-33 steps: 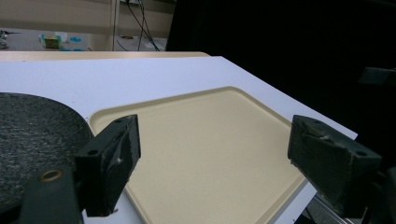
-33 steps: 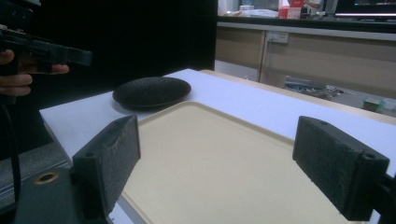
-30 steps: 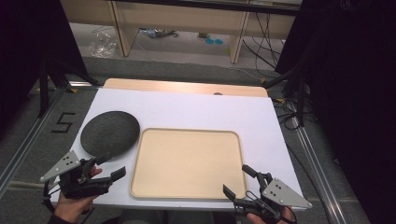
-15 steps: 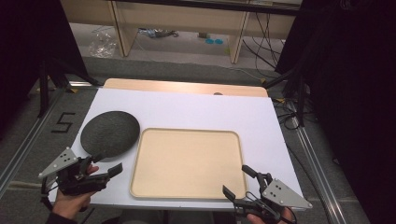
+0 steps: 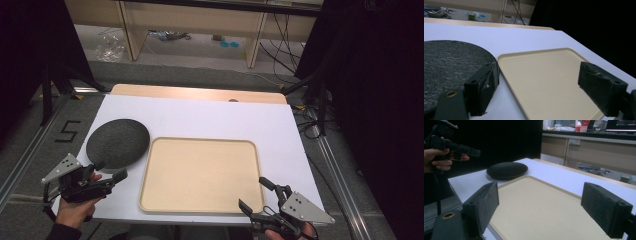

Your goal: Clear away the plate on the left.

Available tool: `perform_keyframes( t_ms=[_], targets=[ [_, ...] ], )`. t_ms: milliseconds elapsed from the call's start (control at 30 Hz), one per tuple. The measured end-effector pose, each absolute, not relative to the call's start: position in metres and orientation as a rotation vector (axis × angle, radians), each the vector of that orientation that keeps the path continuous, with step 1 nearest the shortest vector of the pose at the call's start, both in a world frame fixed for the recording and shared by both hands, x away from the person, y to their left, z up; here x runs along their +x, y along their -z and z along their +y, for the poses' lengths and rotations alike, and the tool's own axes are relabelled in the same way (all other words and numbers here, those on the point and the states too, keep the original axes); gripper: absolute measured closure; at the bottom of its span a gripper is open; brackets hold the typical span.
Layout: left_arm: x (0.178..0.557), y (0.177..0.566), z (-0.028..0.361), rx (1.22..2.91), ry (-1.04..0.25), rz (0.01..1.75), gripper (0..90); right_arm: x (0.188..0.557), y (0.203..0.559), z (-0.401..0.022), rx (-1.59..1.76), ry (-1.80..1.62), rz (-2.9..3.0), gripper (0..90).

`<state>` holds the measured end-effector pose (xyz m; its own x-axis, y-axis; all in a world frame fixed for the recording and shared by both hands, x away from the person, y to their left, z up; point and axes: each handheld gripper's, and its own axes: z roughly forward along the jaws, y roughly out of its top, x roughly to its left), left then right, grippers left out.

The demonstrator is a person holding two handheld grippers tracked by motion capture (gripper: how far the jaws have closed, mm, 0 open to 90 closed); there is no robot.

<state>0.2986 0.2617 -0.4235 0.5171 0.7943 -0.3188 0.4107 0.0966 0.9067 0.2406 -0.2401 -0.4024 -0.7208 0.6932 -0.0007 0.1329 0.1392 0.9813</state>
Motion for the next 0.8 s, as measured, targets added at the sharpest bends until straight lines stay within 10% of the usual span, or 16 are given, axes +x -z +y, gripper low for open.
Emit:
perform_keyframes(
  t_ms=[800],
  targets=[
    [0.355,0.443,0.287,1.509,-0.379,1.253,17.0,0.241,0.403,-0.239,0.774,-1.602,1.975,15.9]
  ],
)
